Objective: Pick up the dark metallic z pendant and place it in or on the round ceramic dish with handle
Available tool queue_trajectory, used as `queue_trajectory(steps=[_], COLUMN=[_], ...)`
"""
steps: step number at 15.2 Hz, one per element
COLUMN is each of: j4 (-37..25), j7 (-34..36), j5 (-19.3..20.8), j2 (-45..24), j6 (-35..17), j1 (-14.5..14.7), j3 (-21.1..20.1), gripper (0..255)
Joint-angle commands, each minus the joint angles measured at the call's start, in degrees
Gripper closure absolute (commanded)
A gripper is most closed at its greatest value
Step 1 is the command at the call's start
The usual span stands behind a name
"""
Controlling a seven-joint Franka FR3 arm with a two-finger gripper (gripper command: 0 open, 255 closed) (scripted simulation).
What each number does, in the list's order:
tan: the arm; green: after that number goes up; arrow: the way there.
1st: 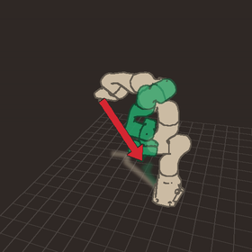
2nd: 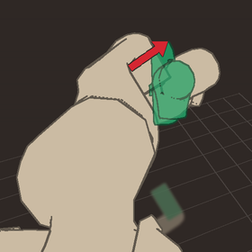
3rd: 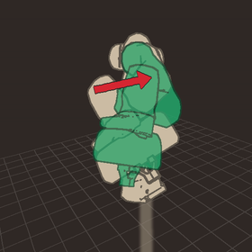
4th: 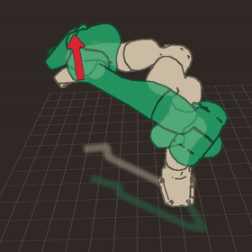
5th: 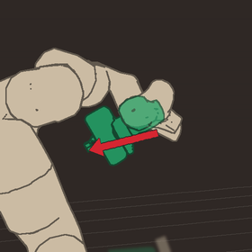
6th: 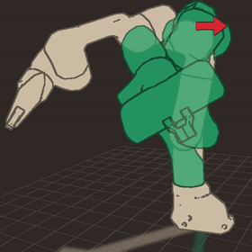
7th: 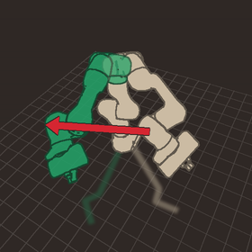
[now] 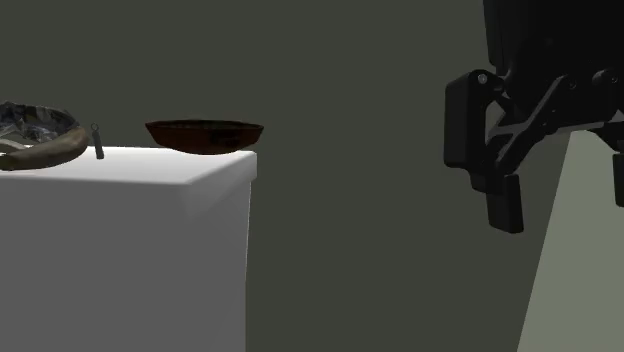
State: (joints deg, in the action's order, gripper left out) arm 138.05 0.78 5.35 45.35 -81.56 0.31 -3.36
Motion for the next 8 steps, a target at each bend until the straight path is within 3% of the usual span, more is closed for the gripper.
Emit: queue_trajectory(steps=[1, 8], j4=[0.0, 1.2], j7=[0.0, 14.7], j5=[0.0, -9.0], j2=[0.0, 1.8], j6=[0.0, -6.7], j1=[0.0, 1.6], j3=[0.0, -9.5], gripper=[0, 0])
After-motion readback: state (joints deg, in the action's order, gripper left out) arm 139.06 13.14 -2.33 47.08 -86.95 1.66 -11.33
